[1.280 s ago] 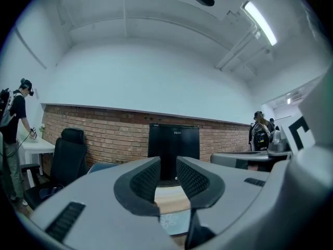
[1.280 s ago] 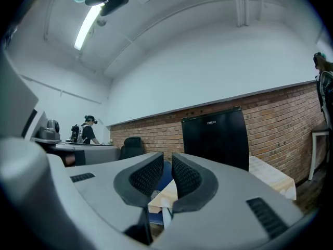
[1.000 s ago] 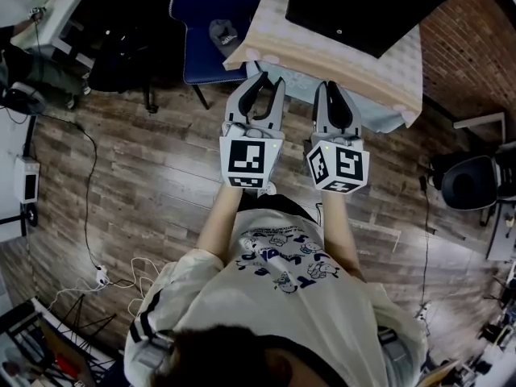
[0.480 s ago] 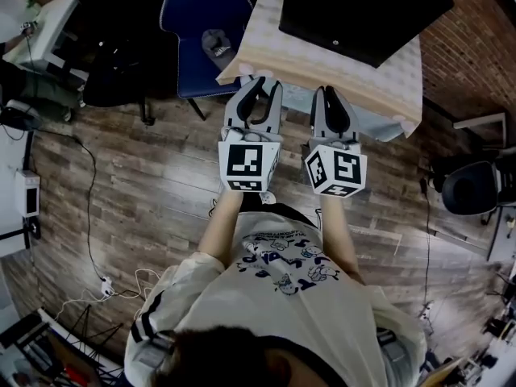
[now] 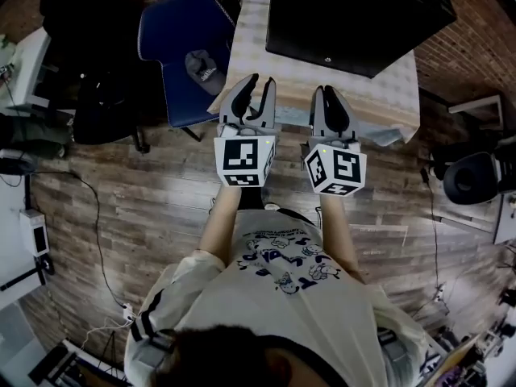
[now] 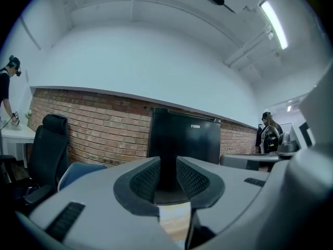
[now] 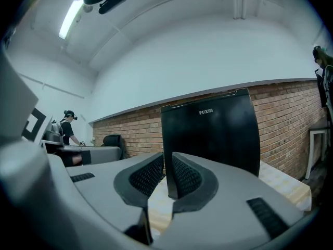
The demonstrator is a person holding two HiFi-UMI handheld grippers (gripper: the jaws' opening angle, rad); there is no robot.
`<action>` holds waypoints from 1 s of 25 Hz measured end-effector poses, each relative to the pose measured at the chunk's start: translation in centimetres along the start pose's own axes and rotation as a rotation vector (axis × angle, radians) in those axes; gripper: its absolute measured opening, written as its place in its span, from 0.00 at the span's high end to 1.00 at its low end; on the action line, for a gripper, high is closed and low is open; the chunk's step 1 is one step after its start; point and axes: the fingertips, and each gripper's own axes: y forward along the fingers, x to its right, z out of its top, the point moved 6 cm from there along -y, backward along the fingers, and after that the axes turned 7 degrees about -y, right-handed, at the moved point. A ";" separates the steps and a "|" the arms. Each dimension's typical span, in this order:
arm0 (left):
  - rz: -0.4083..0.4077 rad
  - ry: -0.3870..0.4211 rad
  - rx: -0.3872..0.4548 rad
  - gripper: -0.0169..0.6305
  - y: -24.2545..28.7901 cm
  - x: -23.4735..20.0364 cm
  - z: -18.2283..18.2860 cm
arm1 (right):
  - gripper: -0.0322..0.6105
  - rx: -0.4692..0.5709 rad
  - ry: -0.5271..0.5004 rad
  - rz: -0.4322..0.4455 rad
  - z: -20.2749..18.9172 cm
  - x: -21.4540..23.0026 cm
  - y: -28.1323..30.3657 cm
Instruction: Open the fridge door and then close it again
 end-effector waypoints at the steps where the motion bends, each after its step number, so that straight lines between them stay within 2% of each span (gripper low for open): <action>1: -0.010 -0.003 -0.006 0.81 1.1 -0.7 0.1 | 0.85 -0.003 0.001 -0.014 0.1 0.1 1.0; 14: -0.145 0.000 -0.091 0.81 14.4 -7.3 1.6 | 0.85 -0.040 0.016 -0.158 0.8 1.9 12.2; 25: -0.289 0.026 -0.204 0.69 21.8 -10.3 -0.6 | 0.85 -0.089 0.018 -0.252 -0.5 2.9 16.9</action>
